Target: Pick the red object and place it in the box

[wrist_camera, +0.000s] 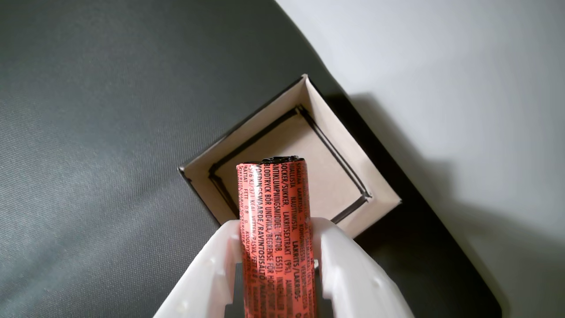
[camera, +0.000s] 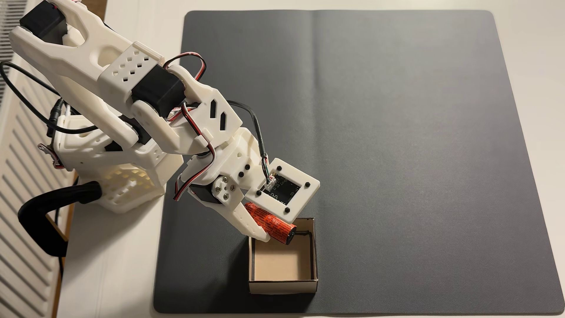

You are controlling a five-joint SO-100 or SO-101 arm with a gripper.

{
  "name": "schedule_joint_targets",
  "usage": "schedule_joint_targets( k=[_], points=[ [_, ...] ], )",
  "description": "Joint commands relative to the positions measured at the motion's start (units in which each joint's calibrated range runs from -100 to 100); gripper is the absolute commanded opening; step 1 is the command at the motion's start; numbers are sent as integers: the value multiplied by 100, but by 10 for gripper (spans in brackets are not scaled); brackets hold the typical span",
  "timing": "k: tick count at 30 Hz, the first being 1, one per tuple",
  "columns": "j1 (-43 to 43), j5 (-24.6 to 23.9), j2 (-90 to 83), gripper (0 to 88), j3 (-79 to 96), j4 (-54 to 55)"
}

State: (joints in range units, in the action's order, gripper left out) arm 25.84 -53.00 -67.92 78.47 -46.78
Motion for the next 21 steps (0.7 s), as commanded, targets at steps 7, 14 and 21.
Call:
schedule_joint_targets(
  k=[7,14,21],
  points=[
    [22,-61,-20,26,58,290],
    [22,-61,-37,27,149,290],
    [22,-61,-37,27,149,290]
  ],
)
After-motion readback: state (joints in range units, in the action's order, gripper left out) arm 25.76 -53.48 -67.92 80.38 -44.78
